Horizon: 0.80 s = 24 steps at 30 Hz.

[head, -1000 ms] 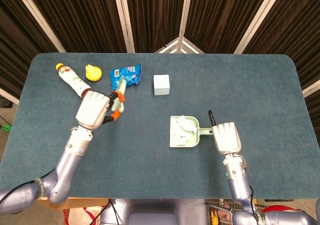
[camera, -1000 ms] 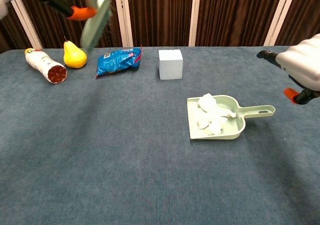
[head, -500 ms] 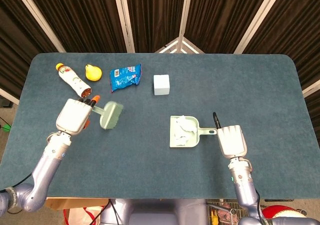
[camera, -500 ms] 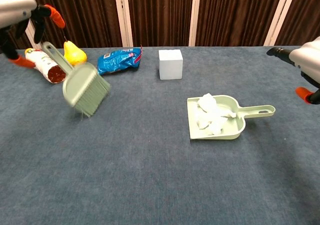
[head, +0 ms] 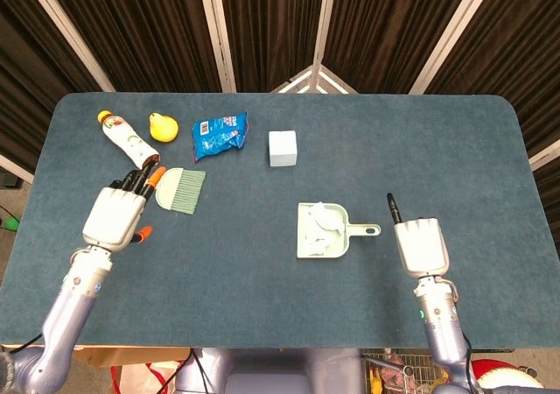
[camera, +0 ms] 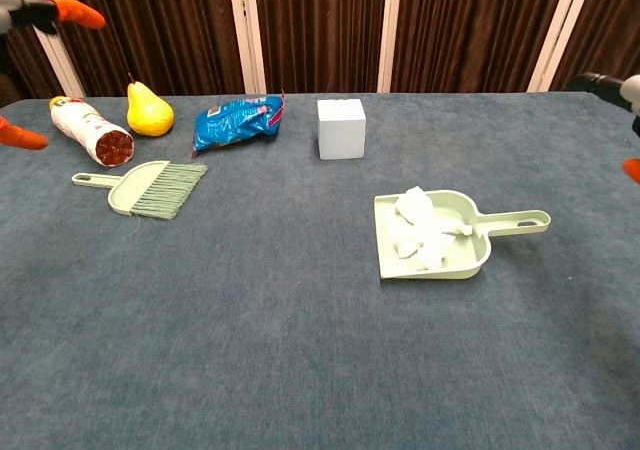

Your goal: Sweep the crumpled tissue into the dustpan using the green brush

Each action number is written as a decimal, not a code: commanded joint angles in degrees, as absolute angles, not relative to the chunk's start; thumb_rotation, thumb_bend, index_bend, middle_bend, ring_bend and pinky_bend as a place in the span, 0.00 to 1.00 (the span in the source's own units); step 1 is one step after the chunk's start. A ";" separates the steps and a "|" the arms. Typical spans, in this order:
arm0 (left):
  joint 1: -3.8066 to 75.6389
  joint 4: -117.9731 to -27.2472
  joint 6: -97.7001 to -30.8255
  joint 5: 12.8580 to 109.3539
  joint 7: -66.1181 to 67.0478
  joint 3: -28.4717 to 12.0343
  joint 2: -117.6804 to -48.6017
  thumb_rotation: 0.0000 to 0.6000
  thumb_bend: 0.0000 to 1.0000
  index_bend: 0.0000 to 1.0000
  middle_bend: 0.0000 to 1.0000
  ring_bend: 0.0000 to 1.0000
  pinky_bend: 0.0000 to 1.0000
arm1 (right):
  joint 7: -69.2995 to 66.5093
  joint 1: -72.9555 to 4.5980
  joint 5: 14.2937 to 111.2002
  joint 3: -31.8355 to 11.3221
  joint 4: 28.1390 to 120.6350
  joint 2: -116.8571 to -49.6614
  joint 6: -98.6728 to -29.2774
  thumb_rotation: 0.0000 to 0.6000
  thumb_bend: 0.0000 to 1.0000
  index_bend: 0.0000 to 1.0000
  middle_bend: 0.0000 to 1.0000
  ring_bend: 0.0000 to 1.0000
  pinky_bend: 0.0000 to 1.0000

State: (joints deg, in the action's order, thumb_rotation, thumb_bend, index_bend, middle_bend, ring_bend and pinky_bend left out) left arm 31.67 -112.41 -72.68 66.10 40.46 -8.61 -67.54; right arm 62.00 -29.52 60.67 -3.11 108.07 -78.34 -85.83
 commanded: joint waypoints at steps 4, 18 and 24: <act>24.69 -114.64 -77.20 75.60 30.25 -2.81 -62.46 1.00 0.00 0.00 0.00 0.00 0.13 | 52.55 -26.43 64.40 -1.19 108.19 -73.74 -84.30 1.00 0.47 0.00 0.08 0.05 0.13; 7.91 -98.08 -94.46 91.27 8.96 6.28 -62.27 1.00 0.00 0.00 0.00 0.00 0.02 | 17.47 -11.96 85.38 6.46 98.07 -64.21 -95.41 1.00 0.38 0.00 0.00 0.00 0.00; 4.32 -89.12 -97.33 89.92 7.72 5.54 -64.67 1.00 0.00 0.00 0.00 0.00 0.02 | 10.25 -6.93 87.73 7.62 92.22 -63.10 -99.45 1.00 0.38 0.00 0.00 0.00 0.00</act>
State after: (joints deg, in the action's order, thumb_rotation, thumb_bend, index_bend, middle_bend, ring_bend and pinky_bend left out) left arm 6.08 -91.56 -96.10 90.39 8.91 5.51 -63.64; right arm 13.40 -9.64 86.26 6.38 94.67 -64.20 -98.13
